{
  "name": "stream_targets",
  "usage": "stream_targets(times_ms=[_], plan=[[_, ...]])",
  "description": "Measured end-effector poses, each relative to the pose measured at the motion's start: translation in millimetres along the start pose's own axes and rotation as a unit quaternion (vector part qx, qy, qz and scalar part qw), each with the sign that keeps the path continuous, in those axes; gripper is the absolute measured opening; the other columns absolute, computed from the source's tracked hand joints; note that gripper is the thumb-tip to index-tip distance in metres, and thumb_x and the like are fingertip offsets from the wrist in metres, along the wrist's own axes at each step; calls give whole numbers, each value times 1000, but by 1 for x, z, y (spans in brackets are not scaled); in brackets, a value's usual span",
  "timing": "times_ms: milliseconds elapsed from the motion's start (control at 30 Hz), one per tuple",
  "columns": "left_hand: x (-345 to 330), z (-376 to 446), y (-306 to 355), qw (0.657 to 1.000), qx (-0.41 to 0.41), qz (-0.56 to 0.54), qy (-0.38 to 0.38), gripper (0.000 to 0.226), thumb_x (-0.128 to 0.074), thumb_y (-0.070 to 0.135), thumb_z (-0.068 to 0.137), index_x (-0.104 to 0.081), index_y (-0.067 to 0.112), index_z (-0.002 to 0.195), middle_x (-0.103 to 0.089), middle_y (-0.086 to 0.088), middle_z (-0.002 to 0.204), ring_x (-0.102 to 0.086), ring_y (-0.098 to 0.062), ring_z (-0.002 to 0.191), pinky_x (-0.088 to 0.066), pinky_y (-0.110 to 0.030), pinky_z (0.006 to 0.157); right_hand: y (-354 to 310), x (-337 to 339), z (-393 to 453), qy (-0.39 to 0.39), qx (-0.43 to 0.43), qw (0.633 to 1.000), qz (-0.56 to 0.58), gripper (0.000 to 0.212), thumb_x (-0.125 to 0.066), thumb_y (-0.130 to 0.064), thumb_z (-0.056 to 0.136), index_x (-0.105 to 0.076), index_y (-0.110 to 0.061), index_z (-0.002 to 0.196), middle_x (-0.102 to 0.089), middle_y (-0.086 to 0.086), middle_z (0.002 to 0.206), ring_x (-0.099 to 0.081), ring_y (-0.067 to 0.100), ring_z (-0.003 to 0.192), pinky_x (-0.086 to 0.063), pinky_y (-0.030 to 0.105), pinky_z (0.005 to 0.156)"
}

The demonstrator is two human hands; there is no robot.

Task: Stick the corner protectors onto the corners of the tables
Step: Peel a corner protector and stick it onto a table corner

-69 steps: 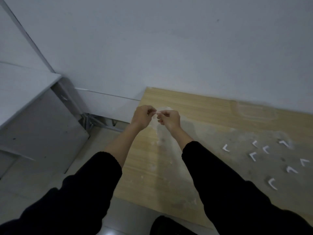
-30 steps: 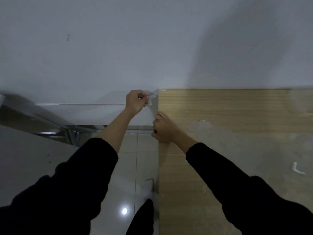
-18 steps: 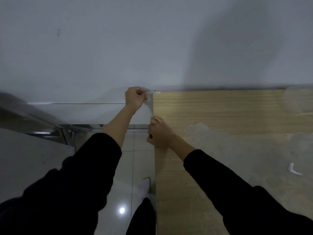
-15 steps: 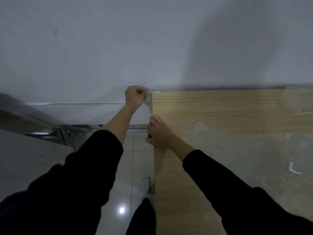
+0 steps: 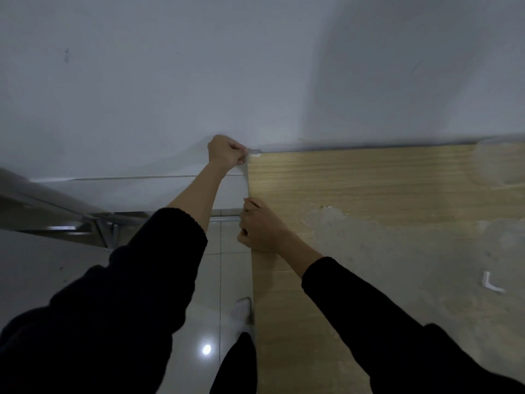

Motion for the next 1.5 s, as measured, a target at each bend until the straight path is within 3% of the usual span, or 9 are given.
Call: stream_targets(times_ms=[167,367,633,800,933,1133,1267,1367,1500], plan=[[-2,2,-1,1000,-6,20,-4,24,-72,1,79,-68,-11,99,-62,-4,68,-59,-3,49,-56,-13,54,1,1,-2,-4,-3,1000,6,29,-53,-17,79,-66,-3,57,-60,8,57,-56,24,77,-29,34,114],[-3,-4,7,991,-101,86,-6,16,-72,3,79,-71,-7,91,-70,-23,95,-62,-20,71,-57,-41,83,3,-2,-2,-21,-5,1000,4,32,-47,-20,84,-67,-5,64,-64,8,66,-55,23,87,-20,31,117],[-6,-10,18,979,-158,123,-33,12,-66,-9,80,-70,-8,90,-69,-27,95,-58,-13,66,-57,-38,76,1,-2,-2,-13,1,1000,10,32,-48,-20,83,-68,-4,63,-66,9,66,-57,24,87,-23,33,117],[-8,-11,18,976,-163,147,-3,14,-64,-9,79,-72,-4,90,-71,-21,98,-65,-26,87,-56,-35,82,1,1,-2,-11,6,1000,3,31,-51,-19,82,-67,-4,61,-64,8,64,-57,24,85,-27,34,115],[-22,-23,28,947,-210,243,-29,26,-49,-10,82,-69,6,84,-62,-5,80,-58,-16,78,-42,-21,62,-1,3,-3,1,11,1000,2,30,-54,-19,79,-65,-5,54,-62,7,57,-58,23,79,-33,36,113],[-36,-28,31,898,-243,363,-59,33,-43,1,92,-64,8,117,-62,-19,106,-60,-31,96,-45,-30,80,3,-5,-4,-21,6,1000,-18,31,-51,-20,81,-65,-7,57,-62,6,61,-57,21,82,-27,32,113],[-35,-28,21,919,-220,310,-106,36,-43,1,94,-63,12,122,-66,-15,119,-62,-30,105,-52,-38,92,7,-6,6,-72,5,996,-58,34,-63,-28,66,-47,-19,38,-29,-4,37,-37,15,55,-36,26,88],[-30,-26,11,953,-181,228,-85,30,-48,6,94,-67,14,116,-68,-10,115,-66,-25,97,-55,-27,78,10,-6,12,-57,-3,993,-103,54,-63,-42,56,-20,-20,33,1,-4,41,-21,14,48,-38,25,68],[-25,-28,11,973,-151,164,-62,27,-48,4,94,-68,8,111,-68,-9,115,-58,-15,83,-54,-20,63,9,4,21,-30,-1,994,-103,67,-62,-50,50,-7,-16,34,1,-1,40,-16,14,39,-38,21,60]])
Point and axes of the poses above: each hand's wrist, its own z-axis towards the middle knuckle, its own x-axis out of the back of the hand, y = z × x, the point moved 9 cm from there along z, towards the middle knuckle
